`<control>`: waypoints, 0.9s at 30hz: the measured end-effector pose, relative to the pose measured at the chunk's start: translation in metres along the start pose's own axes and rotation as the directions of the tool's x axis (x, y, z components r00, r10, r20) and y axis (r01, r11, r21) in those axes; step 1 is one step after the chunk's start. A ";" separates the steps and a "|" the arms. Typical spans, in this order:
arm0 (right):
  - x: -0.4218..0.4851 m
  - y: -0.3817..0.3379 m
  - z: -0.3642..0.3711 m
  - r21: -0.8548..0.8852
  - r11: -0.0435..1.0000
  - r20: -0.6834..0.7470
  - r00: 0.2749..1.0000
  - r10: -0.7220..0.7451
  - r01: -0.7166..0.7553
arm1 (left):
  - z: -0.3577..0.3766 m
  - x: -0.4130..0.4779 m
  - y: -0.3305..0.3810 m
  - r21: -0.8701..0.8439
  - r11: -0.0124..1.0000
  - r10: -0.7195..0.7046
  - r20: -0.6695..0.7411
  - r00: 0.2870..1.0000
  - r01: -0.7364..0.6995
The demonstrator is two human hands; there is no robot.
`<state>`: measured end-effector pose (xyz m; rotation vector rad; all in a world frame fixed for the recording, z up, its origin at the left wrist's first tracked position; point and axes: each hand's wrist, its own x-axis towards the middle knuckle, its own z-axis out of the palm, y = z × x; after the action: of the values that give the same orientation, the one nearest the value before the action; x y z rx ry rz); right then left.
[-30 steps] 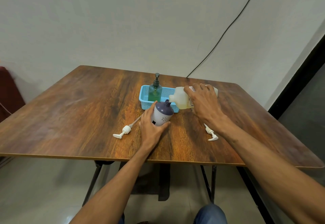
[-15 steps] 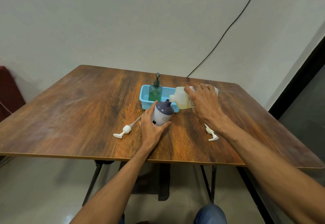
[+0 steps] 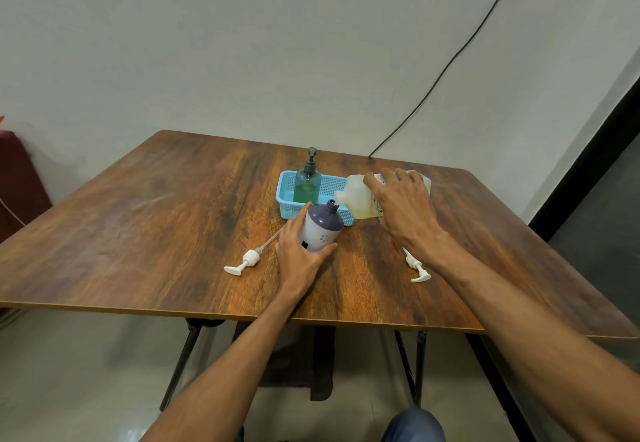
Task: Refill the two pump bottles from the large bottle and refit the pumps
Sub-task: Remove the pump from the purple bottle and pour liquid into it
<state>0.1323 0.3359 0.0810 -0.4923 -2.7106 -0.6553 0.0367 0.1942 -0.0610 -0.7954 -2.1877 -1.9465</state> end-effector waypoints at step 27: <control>0.003 -0.001 0.002 -0.041 0.999 -0.003 1.000 -0.001 0.001 | 0.000 0.000 -0.001 -0.021 1.000 -0.001 -0.007 1.000 0.000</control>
<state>0.1293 0.3372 0.0797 -0.4995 -2.6993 -0.7127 0.0365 0.1936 -0.0622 -0.7900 -2.1673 -1.9726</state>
